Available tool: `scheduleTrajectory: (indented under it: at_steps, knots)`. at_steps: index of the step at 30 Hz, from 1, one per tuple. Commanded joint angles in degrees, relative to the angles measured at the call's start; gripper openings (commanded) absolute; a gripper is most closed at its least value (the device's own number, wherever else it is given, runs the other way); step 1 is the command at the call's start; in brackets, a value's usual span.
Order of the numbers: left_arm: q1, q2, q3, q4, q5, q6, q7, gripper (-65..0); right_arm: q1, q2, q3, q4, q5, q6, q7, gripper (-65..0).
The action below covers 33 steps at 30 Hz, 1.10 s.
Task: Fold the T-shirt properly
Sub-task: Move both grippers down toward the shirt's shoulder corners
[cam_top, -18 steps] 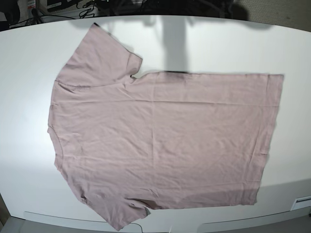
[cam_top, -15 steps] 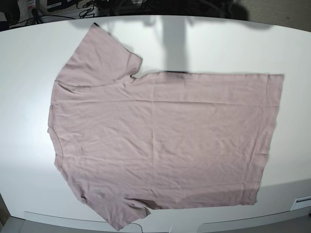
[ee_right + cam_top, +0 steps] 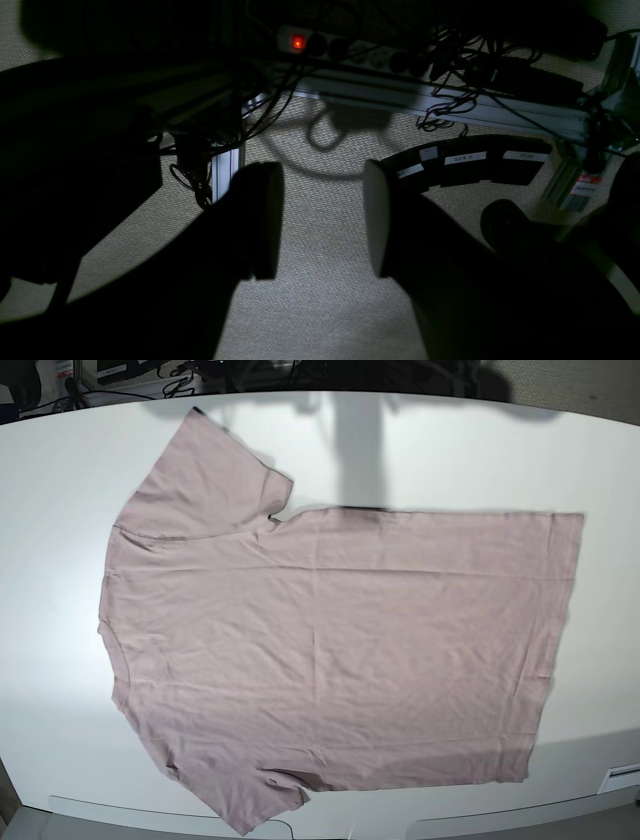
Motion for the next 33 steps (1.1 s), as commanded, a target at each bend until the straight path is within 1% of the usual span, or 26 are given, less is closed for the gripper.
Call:
scheduleTrajectory:
  at_steps: [1, 9, 17, 21, 27, 31, 33]
  knots:
    - [0.33, -0.17, 0.0, 0.24, -0.22, -0.2, -0.22, -35.4, -0.28, 0.28, 0.17, 0.37, 0.02, -0.17, 0.7, -37.9]
    - [0.35, -0.17, 0.0, 0.24, -0.22, -0.17, 0.0, -35.4, -0.33, 0.94, 0.17, 0.37, 0.02, -0.26, 0.74, -37.9]
    - [0.37, -0.17, 0.0, 0.24, -0.35, -0.2, 0.0, -35.4, -1.22, 2.45, 0.17, 0.42, 0.02, -0.26, 1.81, -37.9]
    - [1.36, -0.17, 0.0, 1.03, -0.28, -0.22, -0.04, -35.4, -2.1, 2.71, 0.17, 0.44, -0.17, -0.28, 2.45, -37.9]
    - [6.36, -0.17, 0.0, 7.74, -0.37, -0.24, -0.04, -35.4, -4.37, 3.43, 0.17, 0.68, -0.2, -0.28, 4.98, -37.9]
    - [11.58, -0.13, 0.0, 14.36, -0.63, -0.28, 0.02, -35.4, -7.69, 5.16, 0.17, 3.98, -0.17, -0.26, 5.18, -37.9]
    - [14.29, -0.15, 0.0, 17.38, -2.78, -1.01, 0.31, -35.4, -10.12, 6.34, 0.17, 7.08, -0.17, -0.28, 5.16, -37.9]
